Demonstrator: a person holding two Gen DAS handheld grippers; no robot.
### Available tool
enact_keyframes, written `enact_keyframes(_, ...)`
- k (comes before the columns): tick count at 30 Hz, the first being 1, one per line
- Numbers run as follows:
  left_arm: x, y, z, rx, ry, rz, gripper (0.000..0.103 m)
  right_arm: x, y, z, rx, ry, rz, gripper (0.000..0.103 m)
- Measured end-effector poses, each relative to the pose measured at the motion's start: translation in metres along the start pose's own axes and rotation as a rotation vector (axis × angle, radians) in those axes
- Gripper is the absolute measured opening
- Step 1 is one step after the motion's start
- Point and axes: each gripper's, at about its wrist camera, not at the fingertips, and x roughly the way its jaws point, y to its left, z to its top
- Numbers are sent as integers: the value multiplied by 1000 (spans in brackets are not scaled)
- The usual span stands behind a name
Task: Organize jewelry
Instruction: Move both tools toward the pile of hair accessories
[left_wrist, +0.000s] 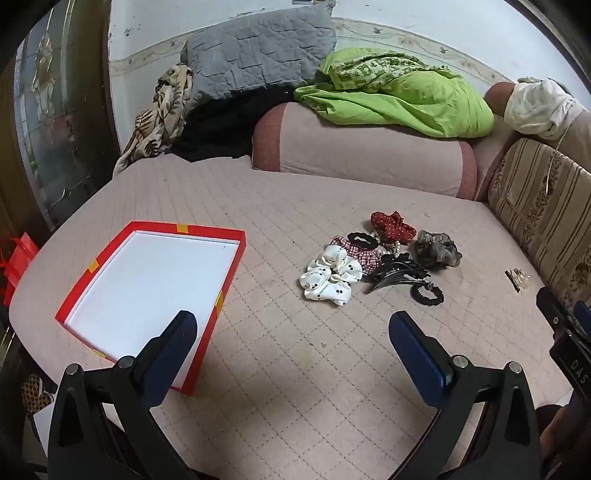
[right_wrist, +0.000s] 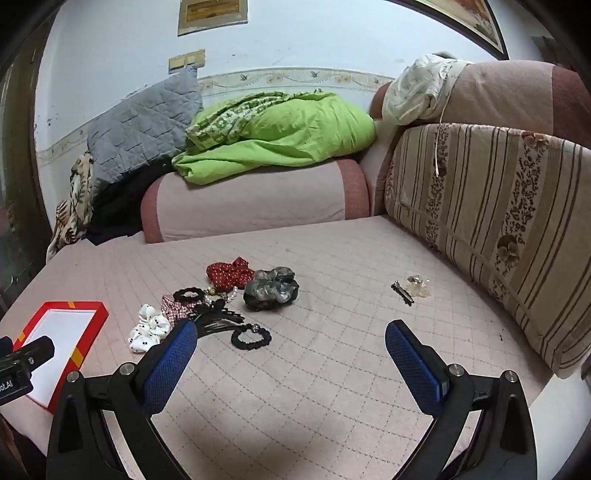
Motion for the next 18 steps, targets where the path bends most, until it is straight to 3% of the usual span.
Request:
enact_keyframes(9, 5, -3, 8, 26, 14, 7, 103, 11, 3, -8, -18, 70, 15, 103)
enact_keyframes(18, 13, -1, -6, 23, 26, 9, 103, 22, 8, -15, -44, 113, 25, 103)
